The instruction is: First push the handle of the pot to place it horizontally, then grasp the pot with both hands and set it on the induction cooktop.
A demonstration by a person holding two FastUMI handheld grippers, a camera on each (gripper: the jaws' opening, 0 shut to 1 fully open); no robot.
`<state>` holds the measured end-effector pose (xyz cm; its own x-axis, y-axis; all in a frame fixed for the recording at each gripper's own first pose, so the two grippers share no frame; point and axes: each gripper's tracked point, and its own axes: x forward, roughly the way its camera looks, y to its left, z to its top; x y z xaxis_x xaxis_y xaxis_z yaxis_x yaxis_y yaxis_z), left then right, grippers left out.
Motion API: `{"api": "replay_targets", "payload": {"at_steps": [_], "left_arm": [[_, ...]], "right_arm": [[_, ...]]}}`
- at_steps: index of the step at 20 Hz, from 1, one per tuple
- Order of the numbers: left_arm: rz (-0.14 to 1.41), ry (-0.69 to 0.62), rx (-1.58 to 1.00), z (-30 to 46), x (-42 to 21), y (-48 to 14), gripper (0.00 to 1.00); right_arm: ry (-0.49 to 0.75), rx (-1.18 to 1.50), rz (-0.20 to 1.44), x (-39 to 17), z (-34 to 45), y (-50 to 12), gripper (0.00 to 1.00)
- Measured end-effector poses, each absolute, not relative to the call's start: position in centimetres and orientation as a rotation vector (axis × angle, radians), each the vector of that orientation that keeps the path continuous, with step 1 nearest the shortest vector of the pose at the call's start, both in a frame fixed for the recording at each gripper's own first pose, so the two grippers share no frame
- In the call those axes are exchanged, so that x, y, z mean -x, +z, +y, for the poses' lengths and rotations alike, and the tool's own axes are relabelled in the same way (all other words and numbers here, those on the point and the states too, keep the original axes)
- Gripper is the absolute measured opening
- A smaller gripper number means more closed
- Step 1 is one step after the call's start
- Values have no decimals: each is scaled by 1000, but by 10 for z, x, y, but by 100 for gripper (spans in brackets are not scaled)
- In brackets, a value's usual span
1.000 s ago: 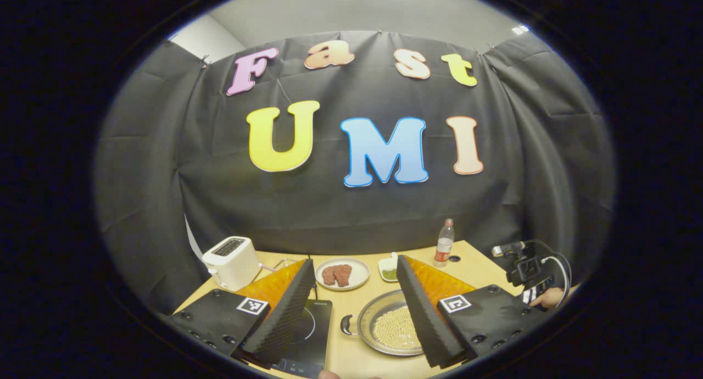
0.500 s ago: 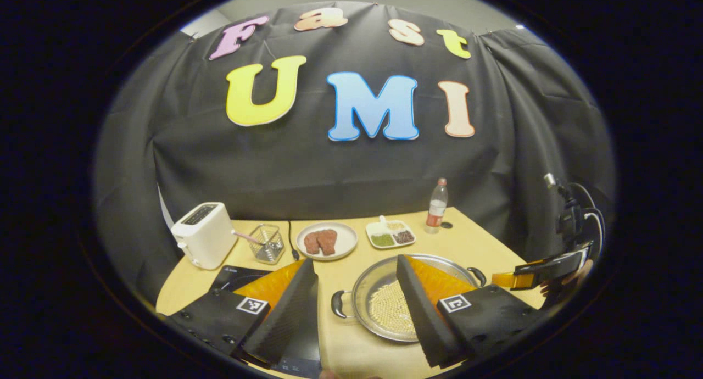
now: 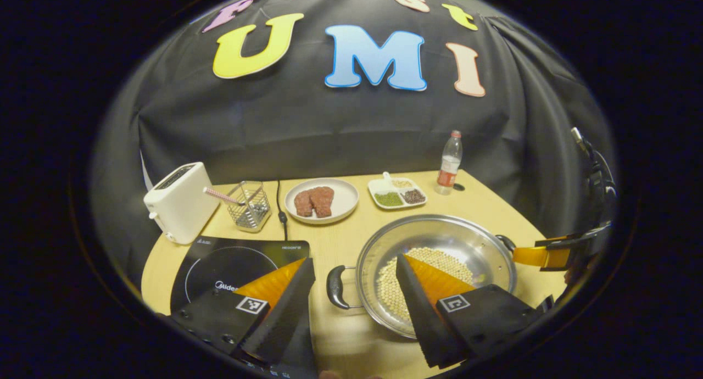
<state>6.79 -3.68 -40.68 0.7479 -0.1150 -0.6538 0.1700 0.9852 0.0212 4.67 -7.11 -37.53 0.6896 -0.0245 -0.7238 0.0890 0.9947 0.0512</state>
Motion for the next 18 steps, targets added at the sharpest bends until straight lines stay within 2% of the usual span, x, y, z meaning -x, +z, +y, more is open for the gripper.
{"api": "replay_targets", "payload": {"at_steps": [1, 2, 3, 4, 8, 9, 11, 13, 14, 15, 16, 17, 18], "left_arm": [[722, -152, -83, -35, -71, -416, 98], [740, -147, -87, -33, -73, -426, 98], [754, -144, -94, -32, -71, -433, 99], [764, -141, -103, -30, -72, -441, 96], [848, -116, -127, -20, -78, -485, 99], [870, -103, -125, -18, -78, -494, 96], [886, -102, -115, -18, -81, -500, 98], [885, -111, -123, -20, -82, -502, 94], [890, -116, -124, -21, -82, -504, 94], [892, -120, -128, -22, -82, -505, 99], [891, -124, -131, -24, -83, -506, 94], [892, -125, -136, -24, -83, -507, 100], [898, -132, -135, -25, -83, -508, 96]], "right_arm": [[-63, -90, 812, -50, -70, -378, 100], [-69, -87, 819, -53, -71, -381, 95], [-68, -87, 822, -58, -71, -385, 100], [-72, -84, 825, -61, -72, -388, 100], [-88, -76, 852, -74, -73, -403, 100], [-105, -68, 866, -75, -75, -406, 100], [-112, -62, 873, -82, -75, -410, 100], [-113, -62, 894, -83, -72, -417, 100], [-112, -66, 901, -84, -71, -421, 100], [-113, -68, 910, -86, -71, -425, 100], [-117, -66, 915, -87, -71, -428, 99], [-124, -66, 923, -88, -72, -432, 95], [-132, -66, 932, -90, -74, -435, 89]]}}
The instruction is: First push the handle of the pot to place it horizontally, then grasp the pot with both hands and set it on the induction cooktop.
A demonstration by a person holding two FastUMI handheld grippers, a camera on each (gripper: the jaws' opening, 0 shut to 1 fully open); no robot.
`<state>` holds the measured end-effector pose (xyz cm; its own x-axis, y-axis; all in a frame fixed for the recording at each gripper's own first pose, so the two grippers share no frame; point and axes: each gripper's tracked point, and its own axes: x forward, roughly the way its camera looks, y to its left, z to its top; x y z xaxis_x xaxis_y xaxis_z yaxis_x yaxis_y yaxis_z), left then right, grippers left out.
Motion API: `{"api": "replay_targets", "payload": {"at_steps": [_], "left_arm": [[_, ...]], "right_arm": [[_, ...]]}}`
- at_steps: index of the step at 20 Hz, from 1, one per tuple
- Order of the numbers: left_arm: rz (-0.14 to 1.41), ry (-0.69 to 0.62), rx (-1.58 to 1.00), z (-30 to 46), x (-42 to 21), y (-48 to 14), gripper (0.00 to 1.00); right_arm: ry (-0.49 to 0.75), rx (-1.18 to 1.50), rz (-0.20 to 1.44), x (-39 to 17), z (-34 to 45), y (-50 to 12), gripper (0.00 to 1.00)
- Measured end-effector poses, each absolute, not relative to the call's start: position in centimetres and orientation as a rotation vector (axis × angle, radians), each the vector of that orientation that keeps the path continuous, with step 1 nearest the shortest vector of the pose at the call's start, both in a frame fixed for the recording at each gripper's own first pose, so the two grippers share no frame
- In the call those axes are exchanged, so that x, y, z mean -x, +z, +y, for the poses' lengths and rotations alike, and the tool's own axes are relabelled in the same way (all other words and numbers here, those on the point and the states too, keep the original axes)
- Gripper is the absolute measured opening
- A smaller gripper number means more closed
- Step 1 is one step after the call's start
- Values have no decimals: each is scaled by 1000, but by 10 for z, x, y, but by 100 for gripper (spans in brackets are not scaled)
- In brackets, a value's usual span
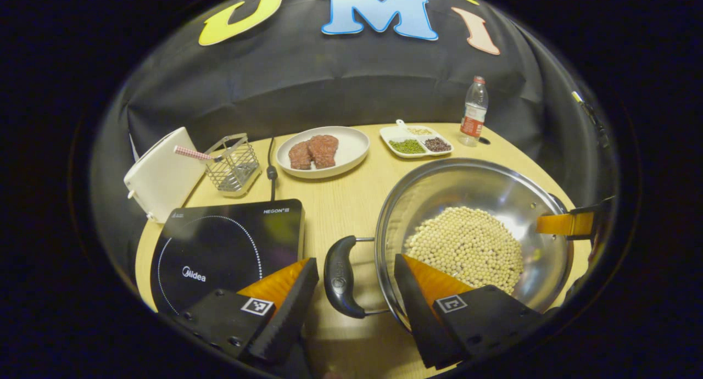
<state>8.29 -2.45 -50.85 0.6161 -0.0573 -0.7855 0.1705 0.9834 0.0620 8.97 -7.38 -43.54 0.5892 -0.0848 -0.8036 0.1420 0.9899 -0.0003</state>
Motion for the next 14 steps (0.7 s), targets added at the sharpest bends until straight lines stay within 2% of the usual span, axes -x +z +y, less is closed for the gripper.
{"api": "replay_targets", "payload": {"at_steps": [1, 2, 3, 4, 7, 8, 14], "left_arm": [[908, -147, -122, -29, -82, -512, 95], [911, -151, -116, -31, -82, -511, 87], [910, -151, -114, -29, -83, -510, 72], [912, -151, -112, -29, -84, -511, 77], [910, -148, -104, -29, -85, -510, 74], [911, -148, -99, -30, -86, -509, 71], [883, -156, -96, -30, -94, -505, 64]], "right_arm": [[-131, -80, 939, -89, -73, -436, 89], [-119, -93, 948, -90, -70, -439, 79], [-114, -95, 954, -91, -66, -442, 78], [-114, -83, 953, -89, -67, -439, 64], [-107, -98, 960, -88, -65, -440, 61], [-103, -92, 966, -87, -65, -442, 55], [-93, -66, 955, -85, -64, -440, 55]]}}
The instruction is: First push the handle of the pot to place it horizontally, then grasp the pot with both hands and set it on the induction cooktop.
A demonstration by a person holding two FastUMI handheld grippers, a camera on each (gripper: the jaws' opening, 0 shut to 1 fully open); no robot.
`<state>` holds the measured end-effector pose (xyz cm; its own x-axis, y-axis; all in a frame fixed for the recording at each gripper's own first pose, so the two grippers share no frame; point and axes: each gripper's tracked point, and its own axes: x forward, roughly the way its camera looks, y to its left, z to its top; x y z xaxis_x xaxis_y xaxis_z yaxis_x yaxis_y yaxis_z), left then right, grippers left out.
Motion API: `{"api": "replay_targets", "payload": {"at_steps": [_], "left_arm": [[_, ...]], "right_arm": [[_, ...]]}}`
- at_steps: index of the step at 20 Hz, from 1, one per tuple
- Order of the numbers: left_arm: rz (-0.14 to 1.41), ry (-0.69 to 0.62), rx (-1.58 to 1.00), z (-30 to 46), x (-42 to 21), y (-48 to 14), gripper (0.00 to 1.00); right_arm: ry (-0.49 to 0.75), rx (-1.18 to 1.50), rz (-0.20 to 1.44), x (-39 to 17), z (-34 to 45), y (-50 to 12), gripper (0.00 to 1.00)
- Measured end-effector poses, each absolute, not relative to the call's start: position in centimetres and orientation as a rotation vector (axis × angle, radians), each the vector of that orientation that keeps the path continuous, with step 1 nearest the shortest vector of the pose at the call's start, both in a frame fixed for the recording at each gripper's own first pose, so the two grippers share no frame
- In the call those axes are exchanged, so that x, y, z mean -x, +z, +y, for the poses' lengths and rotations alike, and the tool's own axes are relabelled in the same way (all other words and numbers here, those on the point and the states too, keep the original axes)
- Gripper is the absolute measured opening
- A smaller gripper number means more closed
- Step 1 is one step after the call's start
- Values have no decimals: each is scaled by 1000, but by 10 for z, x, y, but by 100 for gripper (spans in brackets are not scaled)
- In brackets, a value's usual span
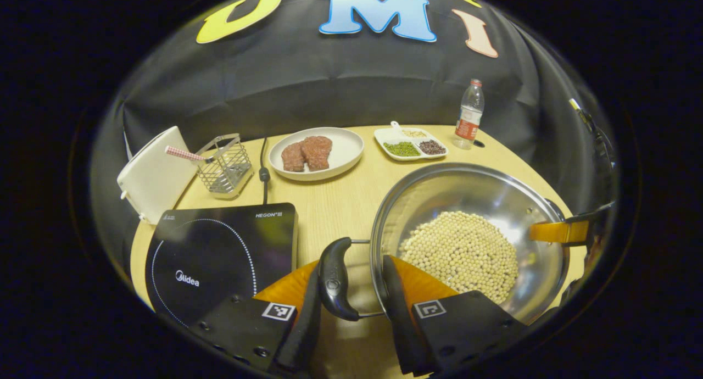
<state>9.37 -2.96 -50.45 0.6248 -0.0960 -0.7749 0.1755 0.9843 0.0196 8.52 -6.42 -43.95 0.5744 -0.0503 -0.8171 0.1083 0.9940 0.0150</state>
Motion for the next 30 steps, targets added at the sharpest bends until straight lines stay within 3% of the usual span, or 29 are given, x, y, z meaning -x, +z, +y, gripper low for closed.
{"api": "replay_targets", "payload": {"at_steps": [3, 4, 5, 16, 20, 27, 30], "left_arm": [[879, -153, -96, -29, -94, -506, 64], [870, -154, -94, -29, -94, -503, 60], [860, -154, -93, -28, -94, -498, 64], [795, -161, -76, -14, -102, -442, 60], [778, -154, -69, 8, -98, -421, 64], [761, -141, -64, 72, -87, -394, 60], [764, -128, -63, 104, -80, -390, 67]], "right_arm": [[-91, -80, 940, -84, -63, -434, 55], [-93, -89, 939, -88, -62, -427, 48], [-87, -87, 939, -84, -62, -434, 48], [-92, -98, 893, -78, -45, -387, 48], [-88, -101, 880, -72, -24, -370, 48], [-72, -100, 867, -55, 32, -350, 48], [-66, -92, 867, -49, 59, -349, 48]]}}
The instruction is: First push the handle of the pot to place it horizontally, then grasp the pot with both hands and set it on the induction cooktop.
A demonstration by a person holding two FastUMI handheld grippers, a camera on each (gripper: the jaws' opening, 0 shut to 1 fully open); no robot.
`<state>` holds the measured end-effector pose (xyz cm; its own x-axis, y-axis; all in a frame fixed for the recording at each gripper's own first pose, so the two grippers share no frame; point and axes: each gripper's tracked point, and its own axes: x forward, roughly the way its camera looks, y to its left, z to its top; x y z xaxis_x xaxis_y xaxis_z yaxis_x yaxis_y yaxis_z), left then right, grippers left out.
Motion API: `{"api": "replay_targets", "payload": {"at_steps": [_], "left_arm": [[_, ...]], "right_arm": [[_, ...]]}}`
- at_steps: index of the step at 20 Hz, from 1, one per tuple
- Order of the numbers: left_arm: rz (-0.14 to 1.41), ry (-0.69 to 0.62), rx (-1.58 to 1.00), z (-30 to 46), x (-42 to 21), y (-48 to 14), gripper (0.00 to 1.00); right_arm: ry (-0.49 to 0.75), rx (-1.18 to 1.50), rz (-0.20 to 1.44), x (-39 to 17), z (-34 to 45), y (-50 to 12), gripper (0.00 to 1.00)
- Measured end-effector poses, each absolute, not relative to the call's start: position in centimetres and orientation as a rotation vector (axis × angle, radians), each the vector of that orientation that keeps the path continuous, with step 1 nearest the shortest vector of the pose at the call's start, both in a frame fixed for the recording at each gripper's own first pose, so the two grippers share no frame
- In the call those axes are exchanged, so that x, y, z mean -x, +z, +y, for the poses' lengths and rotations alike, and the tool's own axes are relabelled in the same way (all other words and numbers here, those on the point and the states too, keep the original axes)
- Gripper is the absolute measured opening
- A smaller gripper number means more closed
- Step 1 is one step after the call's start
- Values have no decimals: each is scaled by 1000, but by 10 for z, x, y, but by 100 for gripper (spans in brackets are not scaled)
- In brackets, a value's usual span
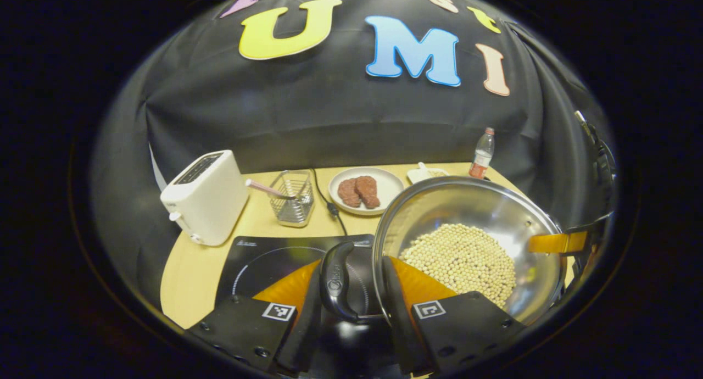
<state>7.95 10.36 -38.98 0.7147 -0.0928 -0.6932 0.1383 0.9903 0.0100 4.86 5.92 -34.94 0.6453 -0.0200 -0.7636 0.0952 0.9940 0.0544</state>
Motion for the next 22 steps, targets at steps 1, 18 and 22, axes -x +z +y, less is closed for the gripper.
{"api": "replay_targets", "payload": {"at_steps": [1, 18, 22], "left_arm": [[770, -124, -61, 115, -75, -391, 65], [802, -20, -62, 282, -67, -391, 60], [810, -28, -70, 300, -72, -399, 60]], "right_arm": [[-63, -87, 867, -46, 69, -349, 48], [26, -62, 906, -50, 215, -363, 48], [16, -65, 921, -49, 232, -373, 48]]}}
